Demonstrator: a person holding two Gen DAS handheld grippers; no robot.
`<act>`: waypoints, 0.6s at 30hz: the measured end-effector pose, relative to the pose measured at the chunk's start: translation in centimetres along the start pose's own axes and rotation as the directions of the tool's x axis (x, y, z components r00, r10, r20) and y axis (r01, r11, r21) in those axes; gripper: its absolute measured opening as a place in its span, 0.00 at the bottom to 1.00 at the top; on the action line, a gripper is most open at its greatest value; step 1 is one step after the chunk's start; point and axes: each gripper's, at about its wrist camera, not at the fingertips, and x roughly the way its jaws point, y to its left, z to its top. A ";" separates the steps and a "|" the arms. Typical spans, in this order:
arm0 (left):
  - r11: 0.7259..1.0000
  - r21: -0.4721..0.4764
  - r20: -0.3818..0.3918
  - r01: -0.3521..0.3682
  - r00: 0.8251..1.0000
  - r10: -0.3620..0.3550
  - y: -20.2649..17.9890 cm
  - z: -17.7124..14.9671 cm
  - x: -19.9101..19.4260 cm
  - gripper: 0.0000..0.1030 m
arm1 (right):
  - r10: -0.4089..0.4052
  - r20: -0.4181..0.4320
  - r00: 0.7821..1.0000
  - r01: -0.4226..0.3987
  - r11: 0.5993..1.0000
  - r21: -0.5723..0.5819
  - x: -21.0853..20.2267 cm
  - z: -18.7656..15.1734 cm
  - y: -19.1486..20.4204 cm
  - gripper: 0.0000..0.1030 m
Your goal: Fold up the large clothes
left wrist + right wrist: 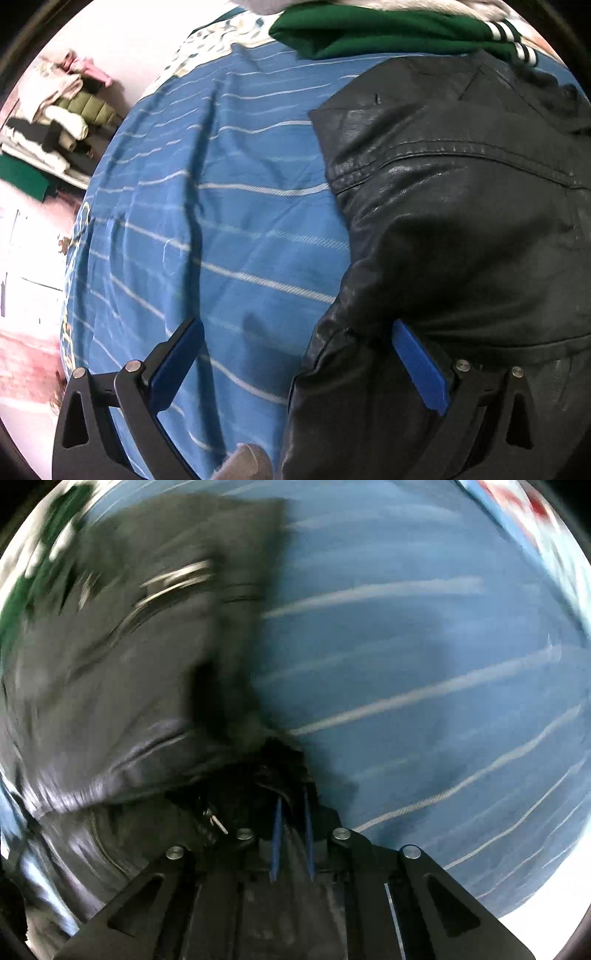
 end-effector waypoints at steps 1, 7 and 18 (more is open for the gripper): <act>1.000 0.008 0.004 0.003 1.000 -0.003 0.0 0.1 0.0 1.00 | -0.008 0.002 1.000 0.008 1.000 -0.008 0.1 -0.1 -0.1 0.10; 0.985 -0.097 -0.012 0.144 0.989 -0.146 1.6 0.0 1.3 1.00 | -0.109 -0.066 0.992 0.106 0.993 -0.055 -1.3 0.2 1.2 0.33; 0.973 -0.160 0.025 0.169 0.986 -0.167 4.6 3.3 -4.9 1.00 | -0.070 0.151 0.986 0.067 0.997 0.023 -10.8 -0.1 4.1 0.33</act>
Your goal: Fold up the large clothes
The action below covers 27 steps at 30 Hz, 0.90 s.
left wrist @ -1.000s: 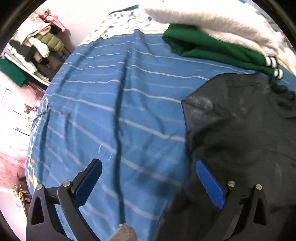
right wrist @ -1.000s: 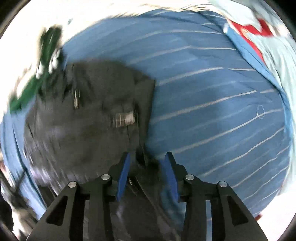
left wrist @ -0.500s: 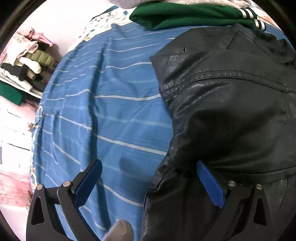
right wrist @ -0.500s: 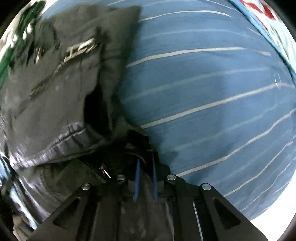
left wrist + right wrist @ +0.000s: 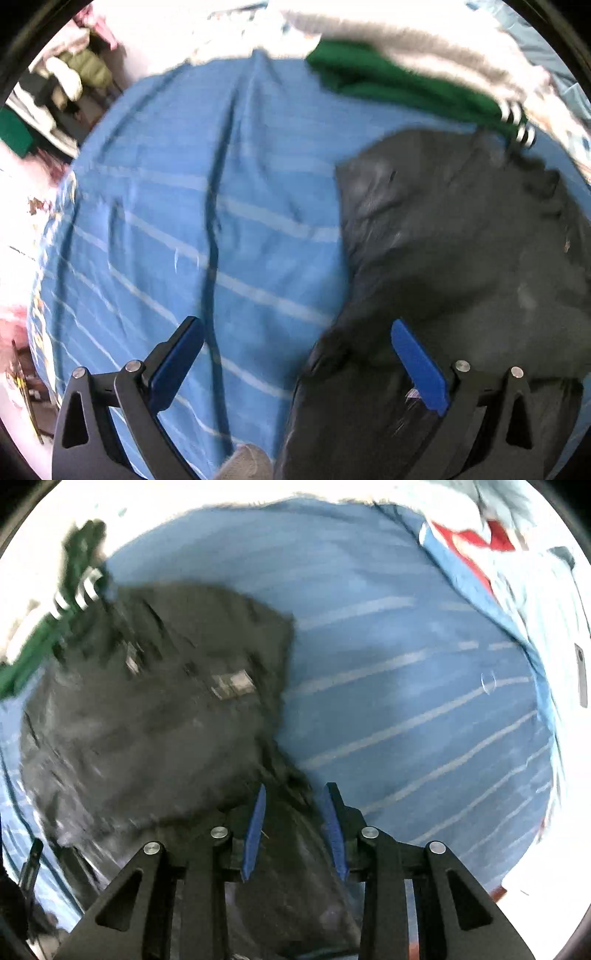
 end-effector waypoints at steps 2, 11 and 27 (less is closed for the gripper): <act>0.999 0.017 0.036 -0.032 0.999 0.031 -1.5 1.9 0.7 1.00 | 0.118 0.011 0.993 -0.118 0.993 -0.003 0.7 1.0 2.1 0.33; 0.994 0.057 0.002 -0.095 0.995 0.095 -3.7 4.3 7.9 1.00 | 0.203 -0.146 0.968 -0.206 0.979 -0.005 11.9 3.6 4.6 0.00; 0.996 -0.020 -0.025 -0.091 0.996 0.090 -3.5 4.7 8.0 1.00 | 0.169 -0.222 0.960 -0.177 0.984 -0.017 14.5 6.7 4.5 0.00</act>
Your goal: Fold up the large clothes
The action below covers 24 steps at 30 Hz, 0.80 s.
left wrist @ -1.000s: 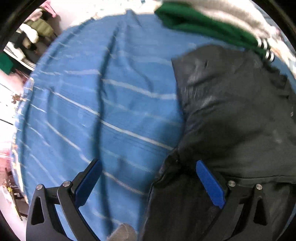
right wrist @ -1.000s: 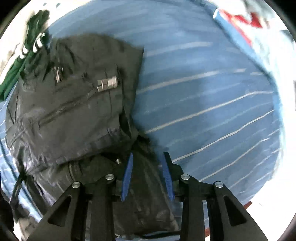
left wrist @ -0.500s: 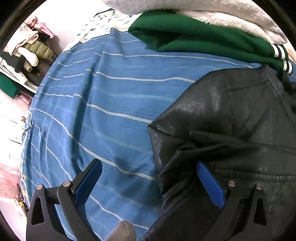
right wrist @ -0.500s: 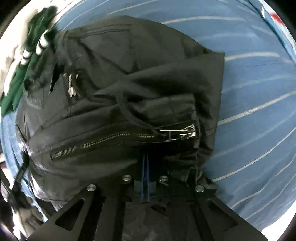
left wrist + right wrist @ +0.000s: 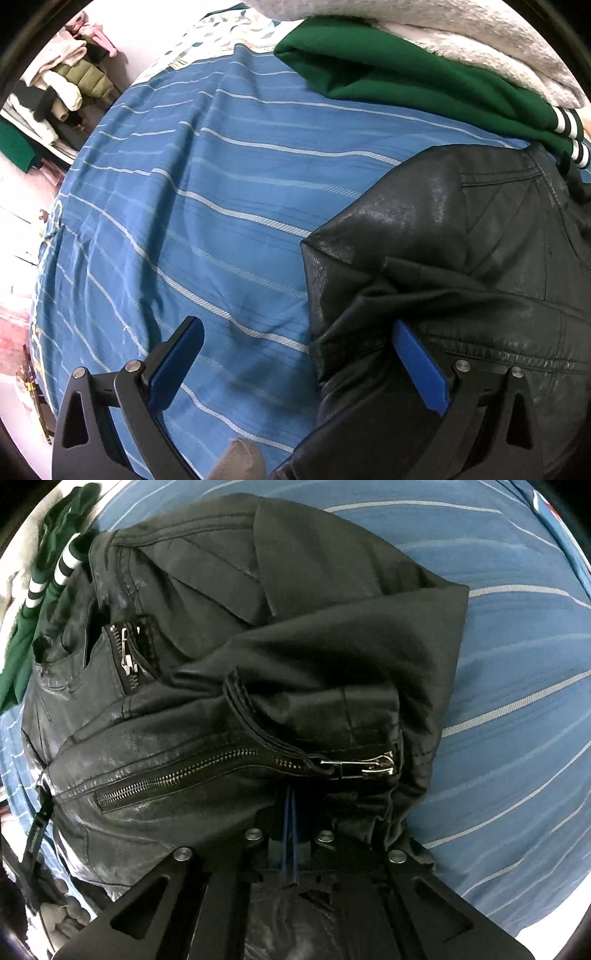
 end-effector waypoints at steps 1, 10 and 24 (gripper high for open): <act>1.000 -0.002 0.000 -0.017 1.000 0.017 -0.1 -0.1 -0.3 1.00 | -0.004 -0.008 1.000 0.004 1.000 -0.013 -0.1 0.2 0.2 0.00; 0.936 -0.017 0.084 -0.351 0.933 0.351 -1.9 -5.9 -9.8 1.00 | 0.303 -0.020 0.953 -0.304 0.952 -0.042 -6.1 -0.6 -5.3 0.52; 0.882 0.283 -0.053 -0.376 0.913 0.406 -20.6 -29.1 -19.9 1.00 | 0.025 -0.024 0.999 -0.029 0.971 -0.238 -7.7 -6.4 -23.1 0.65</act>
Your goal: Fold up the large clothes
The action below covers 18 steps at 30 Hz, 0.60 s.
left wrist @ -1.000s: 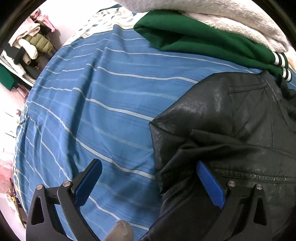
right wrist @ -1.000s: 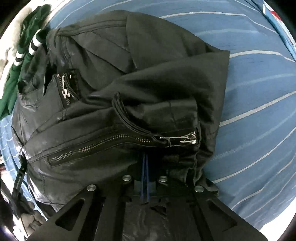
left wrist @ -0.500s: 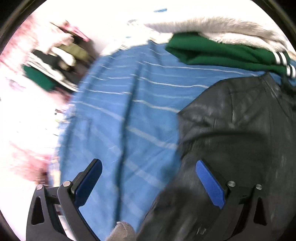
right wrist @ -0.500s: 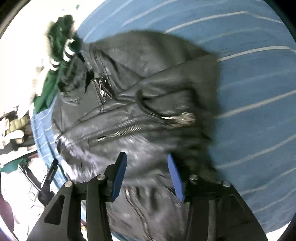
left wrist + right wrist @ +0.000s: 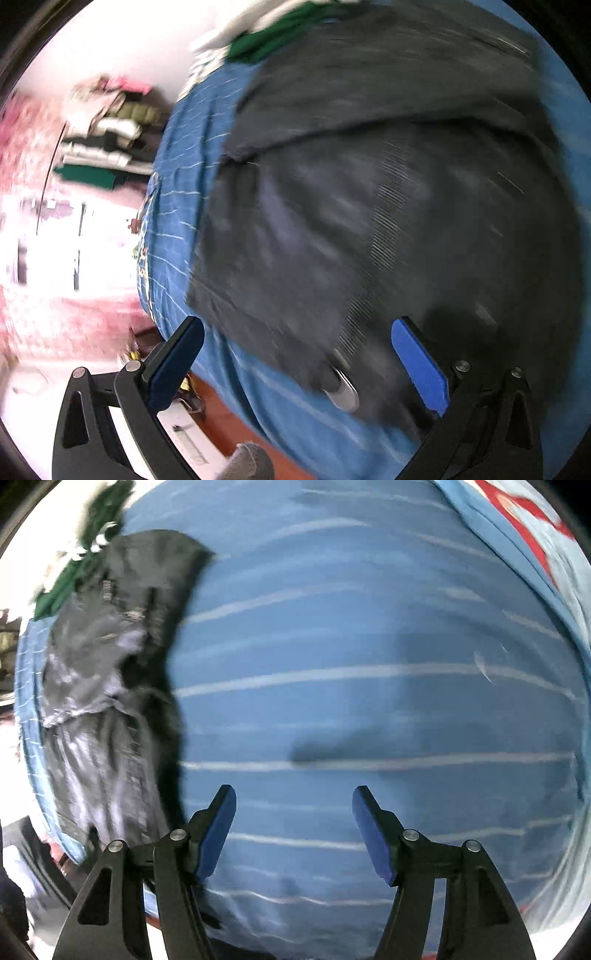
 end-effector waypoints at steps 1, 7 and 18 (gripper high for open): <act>1.000 0.027 0.007 0.004 1.000 -0.004 -1.2 -0.8 -1.0 1.00 | -0.003 -0.007 1.000 0.003 1.000 0.016 0.0 -0.4 -1.1 0.65; 0.981 0.181 0.082 -0.065 0.995 0.050 -8.9 -4.0 -5.0 1.00 | -0.046 -0.033 0.998 0.050 0.992 0.115 -0.3 -1.4 -6.7 0.65; 0.973 0.160 0.036 -0.165 0.986 0.161 -12.0 -1.6 -2.0 1.00 | -0.038 -0.009 0.999 0.038 0.991 0.127 -1.8 1.2 -8.9 0.65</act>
